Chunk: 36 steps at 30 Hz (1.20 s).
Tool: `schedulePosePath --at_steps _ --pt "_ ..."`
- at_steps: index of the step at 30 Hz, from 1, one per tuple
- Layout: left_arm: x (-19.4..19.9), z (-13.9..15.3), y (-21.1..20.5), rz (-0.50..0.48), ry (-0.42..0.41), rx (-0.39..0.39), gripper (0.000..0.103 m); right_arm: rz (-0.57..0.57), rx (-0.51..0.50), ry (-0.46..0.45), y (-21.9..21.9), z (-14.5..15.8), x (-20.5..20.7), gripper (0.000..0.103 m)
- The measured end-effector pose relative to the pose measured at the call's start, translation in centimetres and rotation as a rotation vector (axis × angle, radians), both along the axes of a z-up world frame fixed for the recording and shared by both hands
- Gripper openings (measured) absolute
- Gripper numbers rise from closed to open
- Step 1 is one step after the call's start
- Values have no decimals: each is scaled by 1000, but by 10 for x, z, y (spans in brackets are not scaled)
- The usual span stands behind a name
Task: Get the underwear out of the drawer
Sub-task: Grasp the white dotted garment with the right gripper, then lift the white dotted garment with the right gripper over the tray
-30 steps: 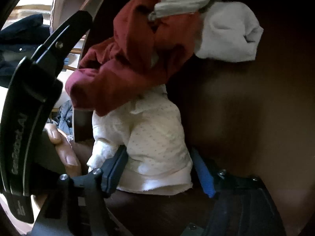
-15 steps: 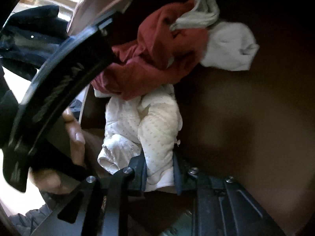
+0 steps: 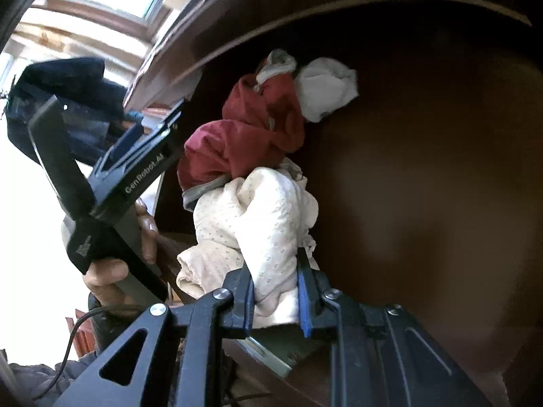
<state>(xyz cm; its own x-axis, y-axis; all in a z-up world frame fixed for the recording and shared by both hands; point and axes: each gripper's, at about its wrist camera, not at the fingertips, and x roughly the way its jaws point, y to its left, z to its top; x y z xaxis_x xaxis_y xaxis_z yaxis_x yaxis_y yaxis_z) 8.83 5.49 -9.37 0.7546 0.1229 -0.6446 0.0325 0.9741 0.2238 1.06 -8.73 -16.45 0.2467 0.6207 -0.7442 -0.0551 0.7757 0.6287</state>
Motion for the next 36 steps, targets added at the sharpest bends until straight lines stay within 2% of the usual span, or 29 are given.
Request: schedulePosePath --at_steps 14,15,17,23,26,29,32,36 --pt "-3 1 2 3 0 0 97 -127 56 -21 -63 4 -27 20" --pt "-3 1 2 4 1 2 97 -146 65 -23 -46 3 -18 20" --pt "-4 1 3 6 2 6 97 -174 90 -27 -42 -1 -10 20" --pt "-2 0 1 7 7 12 97 -135 119 -19 -6 -5 24 19" --pt "-3 1 1 5 7 10 97 -167 110 -53 1 0 32 19" --pt "-2 2 1 3 6 5 97 -249 51 -127 -14 13 36 19" --pt "-2 2 1 -5 8 4 97 -301 59 -119 -43 20 30 19" --pt "-3 2 1 -7 2 5 97 -372 18 -145 -82 30 4 19"
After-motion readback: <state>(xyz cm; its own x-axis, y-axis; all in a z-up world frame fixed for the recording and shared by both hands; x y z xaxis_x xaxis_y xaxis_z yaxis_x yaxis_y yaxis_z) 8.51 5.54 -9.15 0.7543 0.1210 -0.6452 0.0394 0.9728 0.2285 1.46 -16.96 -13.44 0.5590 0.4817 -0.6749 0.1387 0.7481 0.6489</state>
